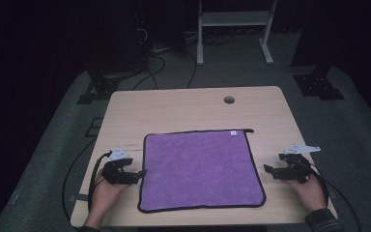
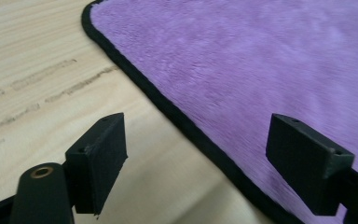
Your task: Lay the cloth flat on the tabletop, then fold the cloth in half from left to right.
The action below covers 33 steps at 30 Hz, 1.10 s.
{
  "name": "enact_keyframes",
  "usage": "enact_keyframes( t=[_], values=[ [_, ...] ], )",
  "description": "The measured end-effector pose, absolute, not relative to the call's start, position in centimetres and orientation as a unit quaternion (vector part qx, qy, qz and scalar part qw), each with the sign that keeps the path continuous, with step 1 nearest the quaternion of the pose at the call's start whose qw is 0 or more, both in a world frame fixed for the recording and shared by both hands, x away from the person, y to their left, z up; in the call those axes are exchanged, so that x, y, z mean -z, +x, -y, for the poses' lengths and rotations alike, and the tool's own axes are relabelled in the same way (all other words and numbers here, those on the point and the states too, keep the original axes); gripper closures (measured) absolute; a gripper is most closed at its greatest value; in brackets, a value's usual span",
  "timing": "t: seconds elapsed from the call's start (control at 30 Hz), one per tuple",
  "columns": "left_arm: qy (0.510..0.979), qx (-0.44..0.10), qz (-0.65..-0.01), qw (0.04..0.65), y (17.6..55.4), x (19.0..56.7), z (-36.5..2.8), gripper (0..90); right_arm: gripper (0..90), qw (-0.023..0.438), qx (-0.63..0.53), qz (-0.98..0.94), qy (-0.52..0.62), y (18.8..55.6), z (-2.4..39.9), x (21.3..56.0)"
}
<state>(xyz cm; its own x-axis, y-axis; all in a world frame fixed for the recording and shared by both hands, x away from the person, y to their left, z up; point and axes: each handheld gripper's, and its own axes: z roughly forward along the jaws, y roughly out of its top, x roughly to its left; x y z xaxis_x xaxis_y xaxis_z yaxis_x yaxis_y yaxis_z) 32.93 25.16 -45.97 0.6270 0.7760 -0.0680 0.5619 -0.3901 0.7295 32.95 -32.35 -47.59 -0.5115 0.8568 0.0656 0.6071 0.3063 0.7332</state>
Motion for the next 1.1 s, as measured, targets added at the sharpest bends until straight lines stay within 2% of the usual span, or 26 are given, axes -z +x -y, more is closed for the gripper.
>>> enact_keyframes(
  t=[0.2, 0.53, 0.63, 0.77, 0.8, 0.83, 0.87, 0.97, 1.1],
  values=[
    [0.815, -0.166, -0.431, 0.35, 34.8, 47.0, -24.4, 18.5, 12.5, 0.178, -0.34, -0.8, 0.461, 33.4, 32.0, 48.3],
    [0.813, -0.183, -0.445, 0.328, 35.0, 47.4, -24.2, 20.4, 10.4, 0.19, -0.351, -0.8, 0.448, 33.1, 32.1, 48.7],
    [0.811, -0.185, -0.443, 0.334, 34.7, 47.4, -24.0, 30.0, 10.5, 0.19, -0.351, -0.8, 0.448, 33.1, 32.1, 48.7],
    [0.811, -0.183, -0.435, 0.344, 34.4, 47.3, -23.7, 50.4, 10.5, 0.19, -0.351, -0.8, 0.448, 33.1, 32.1, 48.7],
    [0.812, -0.181, -0.433, 0.346, 34.4, 47.3, -23.6, 50.4, 10.5, 0.19, -0.351, -0.8, 0.448, 33.1, 32.1, 48.7],
    [0.812, -0.179, -0.432, 0.348, 34.4, 47.2, -23.5, 54.9, 10.5, 0.19, -0.351, -0.8, 0.449, 33.1, 32.0, 48.7],
    [0.813, -0.175, -0.431, 0.35, 34.3, 47.2, -23.4, 64.9, 10.5, 0.19, -0.351, -0.8, 0.449, 33.1, 32.0, 48.7],
    [0.813, -0.157, -0.428, 0.362, 34.3, 47.2, -23.3, 77.3, 10.6, 0.19, -0.351, -0.799, 0.449, 33.1, 32.0, 48.7],
    [0.81, -0.139, -0.432, 0.371, 34.5, 47.3, -23.5, 84.8, 10.6, 0.19, -0.351, -0.8, 0.448, 33.1, 32.1, 48.7]
  ],
)
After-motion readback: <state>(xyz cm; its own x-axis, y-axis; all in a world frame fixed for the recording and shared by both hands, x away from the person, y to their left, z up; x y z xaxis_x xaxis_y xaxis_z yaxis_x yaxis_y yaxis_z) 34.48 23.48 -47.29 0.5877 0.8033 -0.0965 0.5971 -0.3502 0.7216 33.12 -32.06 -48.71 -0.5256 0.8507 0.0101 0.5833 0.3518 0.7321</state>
